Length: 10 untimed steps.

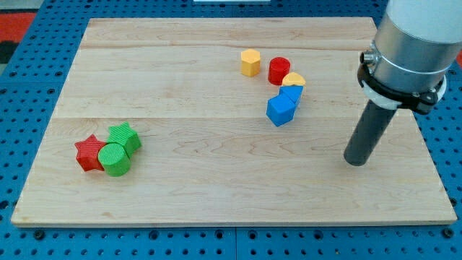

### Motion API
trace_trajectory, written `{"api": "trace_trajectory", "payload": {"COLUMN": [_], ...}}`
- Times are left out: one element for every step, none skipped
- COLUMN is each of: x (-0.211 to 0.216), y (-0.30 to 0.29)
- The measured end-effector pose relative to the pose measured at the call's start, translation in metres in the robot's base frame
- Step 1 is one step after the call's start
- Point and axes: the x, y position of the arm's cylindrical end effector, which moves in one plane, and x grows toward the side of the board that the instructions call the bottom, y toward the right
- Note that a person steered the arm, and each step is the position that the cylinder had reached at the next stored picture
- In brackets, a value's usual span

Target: Point at the yellow heart

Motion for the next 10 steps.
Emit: {"api": "trace_trajectory", "payload": {"x": [0.014, 0.005, -0.009, -0.009, -0.019, -0.037, -0.057, -0.074, -0.083, -0.13], "y": [0.007, 0.022, 0.023, 0.023, 0.021, 0.019, 0.011, 0.004, -0.002, -0.028]}}
